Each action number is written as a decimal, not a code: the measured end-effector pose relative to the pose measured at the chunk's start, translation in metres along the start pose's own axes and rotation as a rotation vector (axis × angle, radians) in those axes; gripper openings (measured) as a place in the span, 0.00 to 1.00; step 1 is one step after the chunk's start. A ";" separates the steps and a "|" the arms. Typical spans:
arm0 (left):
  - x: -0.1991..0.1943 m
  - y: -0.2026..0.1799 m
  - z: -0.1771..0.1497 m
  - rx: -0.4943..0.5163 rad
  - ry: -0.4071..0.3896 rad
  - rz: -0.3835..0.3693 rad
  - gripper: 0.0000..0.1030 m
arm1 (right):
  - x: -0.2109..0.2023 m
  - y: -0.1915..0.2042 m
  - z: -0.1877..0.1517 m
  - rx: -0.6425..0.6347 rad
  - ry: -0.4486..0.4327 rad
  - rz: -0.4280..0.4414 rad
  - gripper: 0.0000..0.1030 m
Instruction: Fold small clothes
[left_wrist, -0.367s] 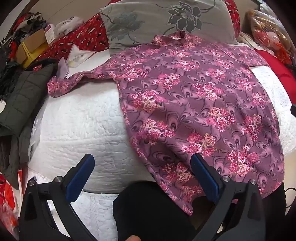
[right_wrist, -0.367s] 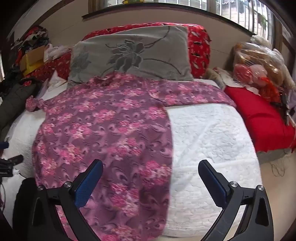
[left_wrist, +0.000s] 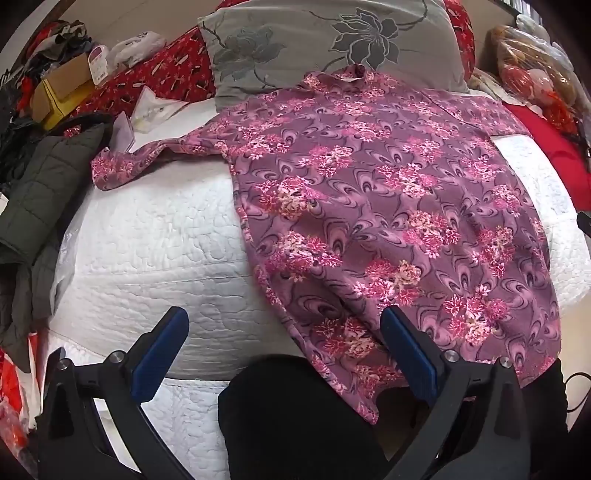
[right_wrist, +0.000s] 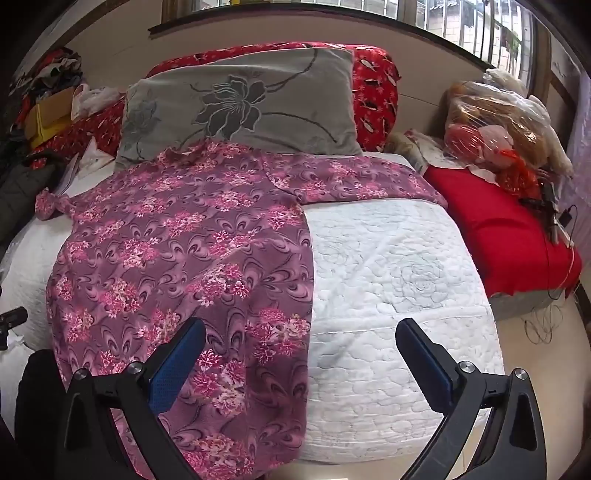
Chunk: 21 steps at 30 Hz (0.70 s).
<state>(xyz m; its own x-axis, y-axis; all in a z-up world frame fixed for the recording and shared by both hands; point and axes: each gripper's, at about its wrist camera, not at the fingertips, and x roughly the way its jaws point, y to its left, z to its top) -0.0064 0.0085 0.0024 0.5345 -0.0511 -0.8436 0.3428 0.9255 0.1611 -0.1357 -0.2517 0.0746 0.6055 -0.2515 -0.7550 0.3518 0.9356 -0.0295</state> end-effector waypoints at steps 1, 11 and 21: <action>0.000 0.000 0.000 -0.003 0.000 -0.005 1.00 | 0.001 0.005 0.002 0.002 0.005 -0.001 0.99; 0.009 0.008 0.001 -0.029 0.003 -0.032 1.00 | 0.009 0.050 0.011 -0.042 0.034 -0.026 0.99; 0.017 0.010 0.000 -0.043 0.021 -0.046 1.00 | 0.016 0.071 0.016 -0.061 0.046 -0.034 0.99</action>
<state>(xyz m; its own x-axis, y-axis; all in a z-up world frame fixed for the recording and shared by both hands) 0.0062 0.0168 -0.0105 0.5027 -0.0869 -0.8601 0.3331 0.9376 0.1000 -0.0894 -0.1934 0.0707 0.5600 -0.2726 -0.7824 0.3265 0.9405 -0.0940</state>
